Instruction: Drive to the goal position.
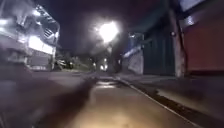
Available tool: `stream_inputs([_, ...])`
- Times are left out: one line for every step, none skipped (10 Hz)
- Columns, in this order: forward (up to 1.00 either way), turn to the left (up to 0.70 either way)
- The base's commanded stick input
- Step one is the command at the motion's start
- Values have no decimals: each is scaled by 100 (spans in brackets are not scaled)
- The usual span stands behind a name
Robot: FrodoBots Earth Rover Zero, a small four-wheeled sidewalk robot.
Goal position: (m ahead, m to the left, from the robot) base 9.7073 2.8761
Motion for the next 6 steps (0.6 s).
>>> stream_inputs([70,0])
stream_inputs([70,0])
stream_inputs([70,0])
stream_inputs([70,0])
stream_inputs([70,0])
stream_inputs([70,0])
